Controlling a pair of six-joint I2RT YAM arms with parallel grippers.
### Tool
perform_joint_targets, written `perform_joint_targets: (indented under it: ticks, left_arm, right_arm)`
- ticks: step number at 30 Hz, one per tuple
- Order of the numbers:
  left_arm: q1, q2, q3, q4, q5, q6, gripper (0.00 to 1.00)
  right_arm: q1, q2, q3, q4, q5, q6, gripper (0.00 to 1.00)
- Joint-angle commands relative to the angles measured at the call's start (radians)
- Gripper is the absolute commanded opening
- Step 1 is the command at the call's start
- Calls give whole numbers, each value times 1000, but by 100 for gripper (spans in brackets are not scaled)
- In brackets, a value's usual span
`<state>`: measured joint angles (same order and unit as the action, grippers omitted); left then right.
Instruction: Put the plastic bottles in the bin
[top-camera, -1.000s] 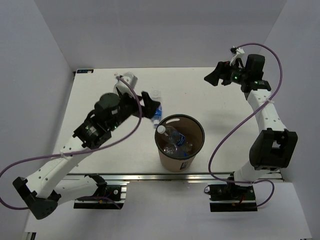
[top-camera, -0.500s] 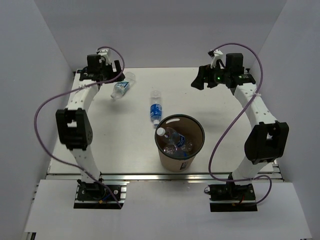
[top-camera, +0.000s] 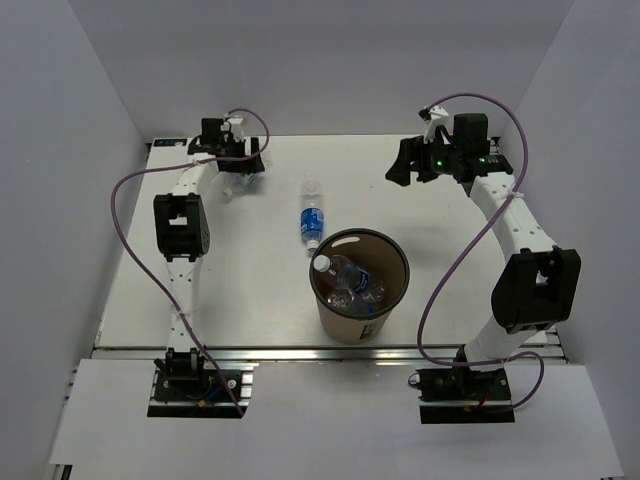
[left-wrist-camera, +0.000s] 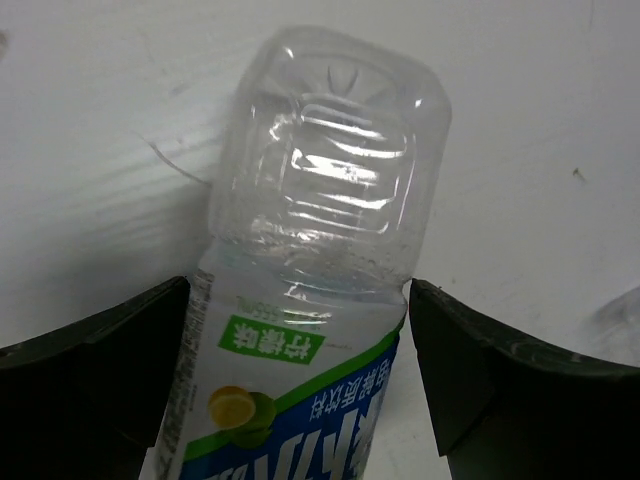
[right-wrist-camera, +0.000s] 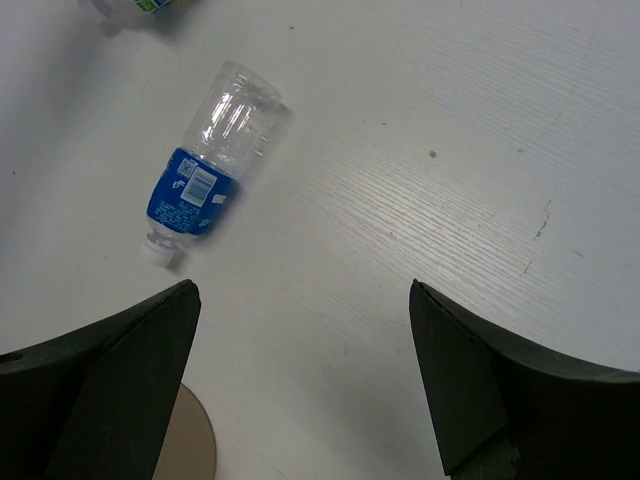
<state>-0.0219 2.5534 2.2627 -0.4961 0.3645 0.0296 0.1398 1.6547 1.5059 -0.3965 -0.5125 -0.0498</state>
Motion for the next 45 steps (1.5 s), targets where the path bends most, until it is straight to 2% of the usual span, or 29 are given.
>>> perform_joint_targets:
  ticks: [1, 3, 6, 7, 8, 10, 11, 15, 16, 17, 18, 19, 20, 22, 23, 27, 29, 31, 32, 37, 39, 42, 45]
  left_arm:
    - [-6, -105, -78, 36, 126, 39, 98]
    - [-7, -137, -156, 77, 160, 38, 98]
    - [-21, -127, -166, 59, 91, 44, 97]
    - [-24, -119, -157, 48, 68, 47, 93]
    - [-24, -111, -143, 21, 38, 44, 78]
    - [-24, -113, -106, -8, 21, 36, 60]
    - [-23, -123, -103, -19, 27, 26, 45]
    - [-24, -264, -161, 33, 118, -17, 39]
    - [-24, -304, -196, 50, 155, -23, 39]
    - [-26, -400, -222, 107, 222, -93, 39]
    - [-27, -454, -251, 149, 252, -124, 44]
    - [-32, -511, -326, 189, 278, -152, 49]
    - [-50, -635, -372, 291, 290, -208, 51]
    - [-88, -761, -501, 411, 307, -230, 51]
    - [-151, -879, -538, 441, 310, -232, 54]
    - [-338, -1106, -693, 536, 249, -238, 56]
    - [-412, -1182, -795, 609, 278, -305, 56]
    - [-447, -1286, -892, 776, 257, -376, 56]
    - [-485, -1311, -967, 816, 239, -416, 56]
    - [-631, -1325, -1068, 925, 168, -459, 56]
    - [-717, -1293, -1062, 907, 117, -430, 56]
    - [-840, -1227, -1037, 773, 41, -322, 56]
    - [-911, -1222, -1081, 775, -12, -290, 60]
  right_arm:
    - [1, -39, -4, 19, -4, -16, 89]
    - [0, -38, -10, 27, -9, -15, 89]
    - [1, -35, -19, 28, 3, -10, 90]
    - [1, -36, -21, 27, 5, -12, 89]
    - [0, -35, -21, 25, 6, -10, 89]
    - [0, -45, -26, 28, -1, -9, 89]
    - [0, -52, -29, 30, -9, -7, 89]
    - [0, -96, -59, 53, -21, 8, 89]
    - [0, -122, -87, 59, -24, 11, 89]
    - [0, -139, -105, 74, -27, 25, 89]
    - [0, -157, -127, 91, -26, 34, 89]
    - [1, -195, -172, 120, -12, 42, 89]
    - [1, -216, -197, 137, 0, 71, 89]
    - [1, -283, -251, 194, 29, 91, 89]
    - [0, -301, -297, 211, 40, 115, 89]
    - [-6, -395, -395, 277, 68, 168, 89]
    - [-9, -446, -430, 297, 80, 182, 89]
    - [-12, -501, -484, 315, 98, 217, 89]
    - [-17, -519, -525, 343, 103, 225, 89]
    - [-26, -634, -592, 352, 187, 269, 89]
    - [-26, -676, -614, 341, 219, 269, 89]
    - [-29, -717, -638, 334, 233, 269, 89]
    - [-29, -730, -632, 303, 242, 261, 89]
